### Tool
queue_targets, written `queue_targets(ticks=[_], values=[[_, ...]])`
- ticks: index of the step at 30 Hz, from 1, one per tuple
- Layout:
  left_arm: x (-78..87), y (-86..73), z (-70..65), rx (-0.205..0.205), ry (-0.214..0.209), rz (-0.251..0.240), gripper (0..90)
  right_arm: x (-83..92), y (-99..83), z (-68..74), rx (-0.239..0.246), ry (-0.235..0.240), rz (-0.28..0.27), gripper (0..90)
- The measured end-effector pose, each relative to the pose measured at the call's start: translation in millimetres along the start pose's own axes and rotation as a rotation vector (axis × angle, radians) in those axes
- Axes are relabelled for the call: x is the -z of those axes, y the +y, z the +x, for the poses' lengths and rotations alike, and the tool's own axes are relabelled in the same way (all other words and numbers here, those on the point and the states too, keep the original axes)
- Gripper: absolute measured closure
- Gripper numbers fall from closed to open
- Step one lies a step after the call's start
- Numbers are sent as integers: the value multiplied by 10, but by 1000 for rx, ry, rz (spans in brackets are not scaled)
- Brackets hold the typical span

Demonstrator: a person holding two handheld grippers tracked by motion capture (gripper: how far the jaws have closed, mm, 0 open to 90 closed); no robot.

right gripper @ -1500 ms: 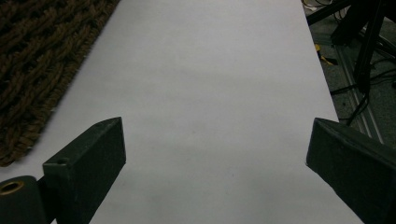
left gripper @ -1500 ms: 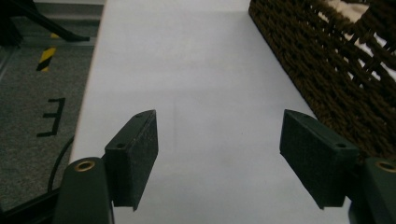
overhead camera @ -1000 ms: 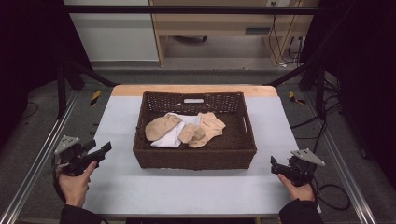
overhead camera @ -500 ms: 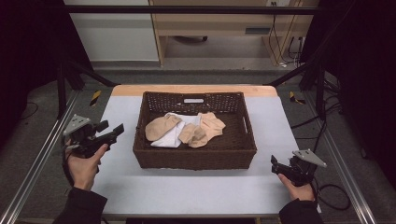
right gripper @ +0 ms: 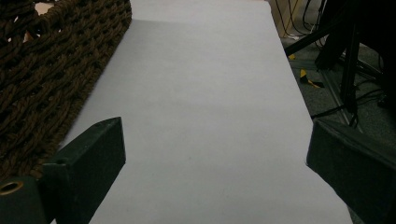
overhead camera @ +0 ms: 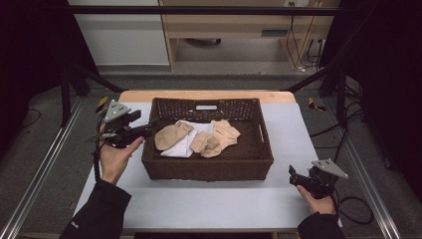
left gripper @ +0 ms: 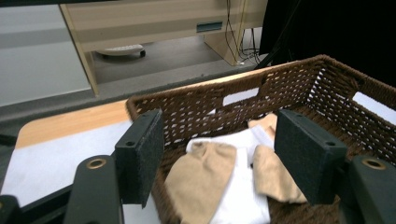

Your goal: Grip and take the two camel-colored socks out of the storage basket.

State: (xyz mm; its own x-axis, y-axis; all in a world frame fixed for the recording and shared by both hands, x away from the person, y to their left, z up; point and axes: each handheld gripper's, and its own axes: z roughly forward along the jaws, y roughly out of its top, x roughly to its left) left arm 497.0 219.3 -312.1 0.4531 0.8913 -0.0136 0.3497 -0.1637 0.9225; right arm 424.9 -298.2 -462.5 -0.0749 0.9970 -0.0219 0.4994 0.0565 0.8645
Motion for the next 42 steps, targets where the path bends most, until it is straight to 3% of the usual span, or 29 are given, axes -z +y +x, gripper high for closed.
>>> queue_targets(ticks=[11, 15, 23, 28, 36, 40, 42], values=[[-472, 107, -213, 4, -34, 6, 348, -8, 8, 1, 3, 2, -4, 49], [-670, 98, -252, -15, -4, 23, 350, -6, 8, -1, 4, 4, -7, 49], [-1017, -80, -247, -66, 44, 110, 351, -4, 13, 4, 11, 6, -11, 49], [-1177, -227, -213, -65, 44, 139, 392, -6, 13, 6, 10, 6, -10, 50], [-1381, -428, -174, -66, 37, 235, 450, -4, 9, 19, 22, 8, -12, 51], [-1408, -459, -147, -66, 53, 268, 450, -8, 7, 19, 29, 8, -9, 52], [-1448, -501, -131, -64, 57, 312, 422, -8, 9, 25, 30, 7, -10, 52]])
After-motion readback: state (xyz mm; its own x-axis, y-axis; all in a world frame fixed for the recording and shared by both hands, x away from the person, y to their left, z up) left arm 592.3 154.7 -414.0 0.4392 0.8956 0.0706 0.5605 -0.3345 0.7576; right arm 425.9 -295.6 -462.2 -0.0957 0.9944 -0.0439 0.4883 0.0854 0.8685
